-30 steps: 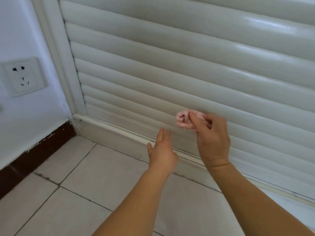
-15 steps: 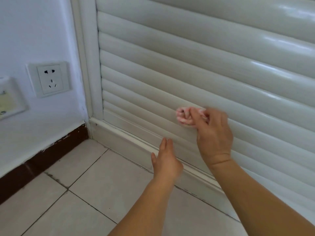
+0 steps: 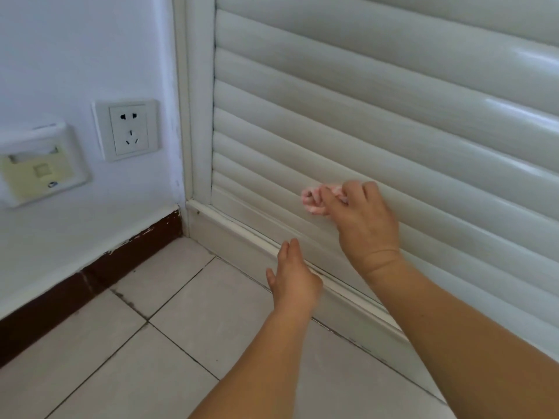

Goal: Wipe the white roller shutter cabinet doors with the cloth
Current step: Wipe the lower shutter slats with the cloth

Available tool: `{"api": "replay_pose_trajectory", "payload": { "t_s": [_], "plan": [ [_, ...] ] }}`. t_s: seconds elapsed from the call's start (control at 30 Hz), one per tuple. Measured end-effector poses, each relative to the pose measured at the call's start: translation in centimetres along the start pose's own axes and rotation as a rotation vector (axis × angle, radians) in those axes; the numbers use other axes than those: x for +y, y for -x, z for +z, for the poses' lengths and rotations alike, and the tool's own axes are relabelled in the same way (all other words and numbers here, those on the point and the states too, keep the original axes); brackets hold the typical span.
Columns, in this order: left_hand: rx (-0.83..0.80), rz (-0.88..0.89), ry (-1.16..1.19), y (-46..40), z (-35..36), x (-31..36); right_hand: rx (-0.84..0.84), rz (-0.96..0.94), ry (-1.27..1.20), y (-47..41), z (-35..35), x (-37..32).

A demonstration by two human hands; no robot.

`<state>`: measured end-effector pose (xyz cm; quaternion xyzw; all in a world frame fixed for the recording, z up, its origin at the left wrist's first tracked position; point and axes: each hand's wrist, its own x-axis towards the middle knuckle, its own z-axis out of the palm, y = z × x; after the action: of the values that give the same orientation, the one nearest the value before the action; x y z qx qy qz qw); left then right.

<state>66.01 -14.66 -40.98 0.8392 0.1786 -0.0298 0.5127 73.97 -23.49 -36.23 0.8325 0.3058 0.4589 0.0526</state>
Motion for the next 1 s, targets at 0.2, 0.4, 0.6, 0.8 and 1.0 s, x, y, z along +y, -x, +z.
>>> {"api": "replay_pose_trajectory", "payload": {
  "t_s": [0.2, 0.4, 0.6, 0.8, 1.0],
  "plan": [
    [0.017, -0.004, -0.015, 0.2, -0.6, -0.5, -0.276, -0.031, 0.0, 7.9, 1.9, -0.9],
    [0.073, 0.096, -0.023, 0.0, -0.2, 0.6, -0.262, 0.284, -0.206, 10.3, -3.5, 2.6],
    [0.214, 0.368, 0.134, 1.8, 2.7, 3.9, -0.109, 0.441, -0.268, 12.1, -10.1, 9.0],
    [0.265, 0.688, 0.093, 3.8, 3.6, 8.6, -0.084, 0.514, -0.258, 13.4, -14.9, 13.3],
    [0.235, 0.853, 0.071, 8.2, 5.7, 14.1, -0.053, 0.474, -0.196, 13.2, -20.1, 16.2]
  ]
}}
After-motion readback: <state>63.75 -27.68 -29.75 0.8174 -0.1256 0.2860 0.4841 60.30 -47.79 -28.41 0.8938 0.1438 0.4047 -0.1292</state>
